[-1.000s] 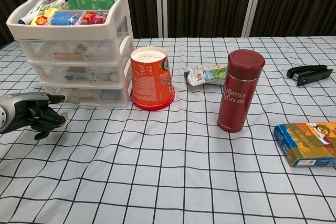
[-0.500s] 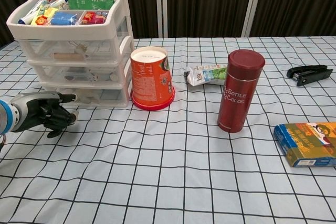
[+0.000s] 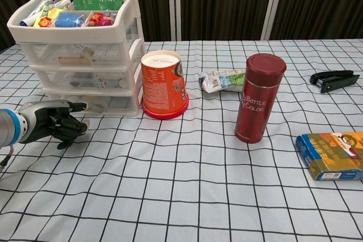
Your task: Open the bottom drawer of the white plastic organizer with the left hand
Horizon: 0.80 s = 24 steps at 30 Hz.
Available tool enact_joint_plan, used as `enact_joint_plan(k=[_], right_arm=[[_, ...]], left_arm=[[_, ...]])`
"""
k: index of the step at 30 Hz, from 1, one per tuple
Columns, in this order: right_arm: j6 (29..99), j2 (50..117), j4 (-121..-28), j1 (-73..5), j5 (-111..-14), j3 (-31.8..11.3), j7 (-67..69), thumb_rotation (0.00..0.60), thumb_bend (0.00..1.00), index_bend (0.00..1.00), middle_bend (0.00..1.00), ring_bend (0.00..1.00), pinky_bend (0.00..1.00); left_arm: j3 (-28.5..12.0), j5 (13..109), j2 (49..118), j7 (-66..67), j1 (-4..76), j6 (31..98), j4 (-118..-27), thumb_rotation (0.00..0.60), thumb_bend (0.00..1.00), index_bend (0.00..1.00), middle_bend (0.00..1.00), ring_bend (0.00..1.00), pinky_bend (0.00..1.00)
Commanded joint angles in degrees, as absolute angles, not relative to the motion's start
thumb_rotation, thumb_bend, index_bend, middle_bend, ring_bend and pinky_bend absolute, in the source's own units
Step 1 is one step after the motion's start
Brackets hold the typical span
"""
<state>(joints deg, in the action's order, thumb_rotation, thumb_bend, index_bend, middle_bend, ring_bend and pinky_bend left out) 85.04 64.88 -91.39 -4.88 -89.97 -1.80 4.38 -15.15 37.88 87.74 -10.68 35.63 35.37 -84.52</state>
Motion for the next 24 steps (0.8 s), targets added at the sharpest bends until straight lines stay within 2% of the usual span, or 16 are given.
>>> enact_joint_plan(k=[1, 24], right_arm=[[84.96, 64.95, -91.34, -4.93, -89.96, -1.79, 4.26, 0.6, 0.03, 0.0, 0.0, 0.0, 0.0], [84.98, 65.08, -91.36, -4.94, -90.09, -1.69, 4.01, 0.6, 0.03, 0.0, 0.0, 0.0, 0.0]], left_arm=[[-15.46, 39.25, 88.11, -11.82, 35.31, 35.17, -84.31, 0.6, 0.73, 0.1, 0.91, 0.94, 0.78], [-15.55, 46.92, 90.1, -17.83, 33.72, 35.44, -81.77, 0.6, 0.73, 0.09, 0.91, 0.94, 0.78]])
